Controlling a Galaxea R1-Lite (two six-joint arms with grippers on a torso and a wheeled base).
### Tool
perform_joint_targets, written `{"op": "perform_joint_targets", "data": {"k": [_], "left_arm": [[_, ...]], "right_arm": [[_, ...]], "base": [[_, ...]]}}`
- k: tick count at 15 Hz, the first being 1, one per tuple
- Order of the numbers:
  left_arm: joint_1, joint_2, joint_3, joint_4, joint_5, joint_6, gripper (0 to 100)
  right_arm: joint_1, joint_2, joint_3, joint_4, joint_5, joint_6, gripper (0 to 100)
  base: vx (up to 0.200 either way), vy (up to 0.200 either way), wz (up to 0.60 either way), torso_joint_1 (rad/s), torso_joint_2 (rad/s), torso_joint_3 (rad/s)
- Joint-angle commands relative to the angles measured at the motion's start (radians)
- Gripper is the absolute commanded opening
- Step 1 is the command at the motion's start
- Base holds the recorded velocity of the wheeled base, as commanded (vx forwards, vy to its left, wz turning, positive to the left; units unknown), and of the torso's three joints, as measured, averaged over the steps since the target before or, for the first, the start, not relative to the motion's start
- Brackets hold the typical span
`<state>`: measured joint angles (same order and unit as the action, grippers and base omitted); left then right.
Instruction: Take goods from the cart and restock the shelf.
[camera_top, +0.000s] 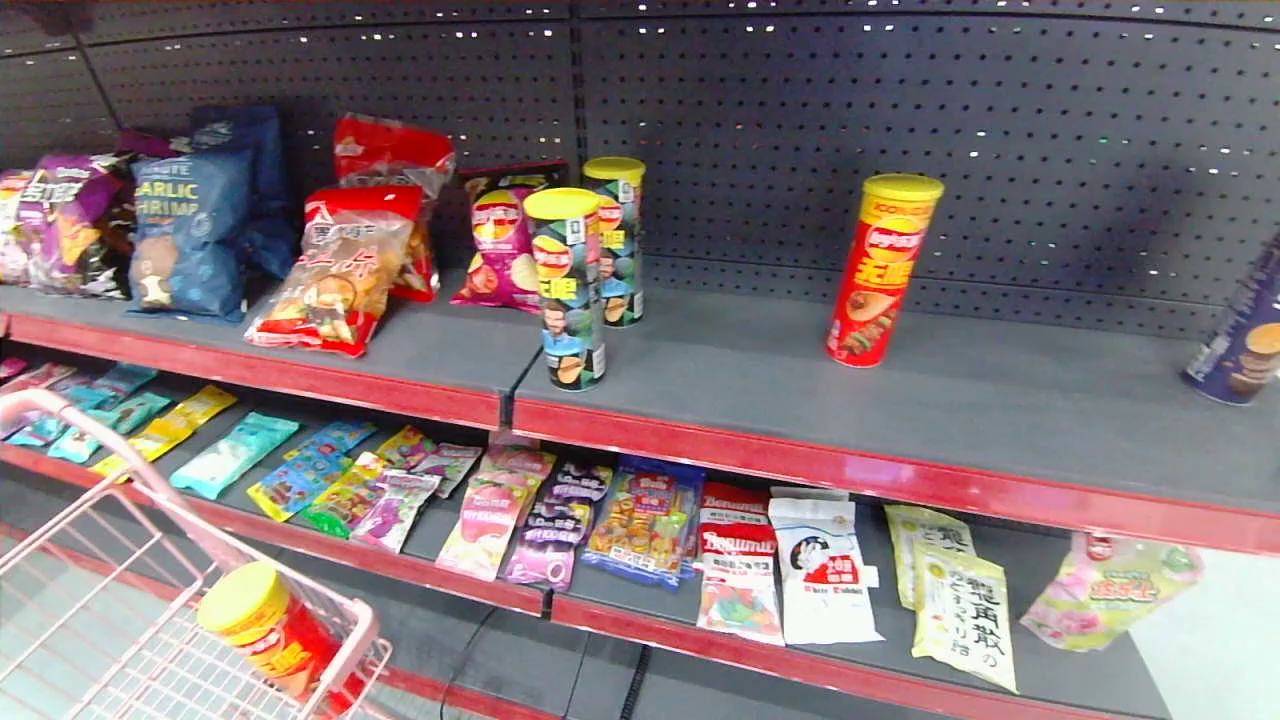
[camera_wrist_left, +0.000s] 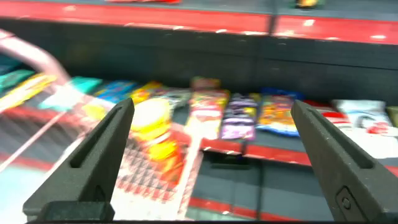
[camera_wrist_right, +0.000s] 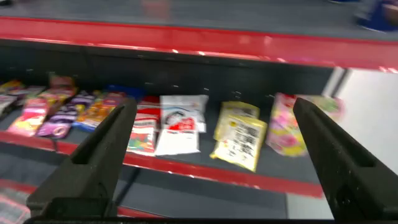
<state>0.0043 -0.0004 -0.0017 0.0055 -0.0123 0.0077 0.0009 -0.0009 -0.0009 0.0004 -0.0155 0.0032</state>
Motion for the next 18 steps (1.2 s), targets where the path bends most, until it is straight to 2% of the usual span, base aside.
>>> {"op": "perform_joint_targets", "data": {"k": [1,5,11,18], "left_arm": [[0.0,0.0,0.0,0.001,0.0,0.0,100],[0.0,0.0,0.0,0.001,0.0,0.0,100],[0.0,0.0,0.0,0.001,0.0,0.0,100],[0.0,0.0,0.0,0.001,0.0,0.0,100]], "right_arm": [[0.001,0.001,-0.001,0.0,0.0,0.0,100],[0.001,0.001,-0.001,0.0,0.0,0.0,100],[0.001,0.001,-0.001,0.0,0.0,0.001,100],[0.001,0.001,0.001,0.0,0.0,0.001,100]], "base": [[0.0,0.0,0.6,0.002,0.0,0.002],[0.0,0.0,0.6,0.002,0.0,0.001],[0.0,0.0,0.0,-0.011,0.03,0.019],[0.0,0.0,0.0,-0.163,0.42,0.253]]}}
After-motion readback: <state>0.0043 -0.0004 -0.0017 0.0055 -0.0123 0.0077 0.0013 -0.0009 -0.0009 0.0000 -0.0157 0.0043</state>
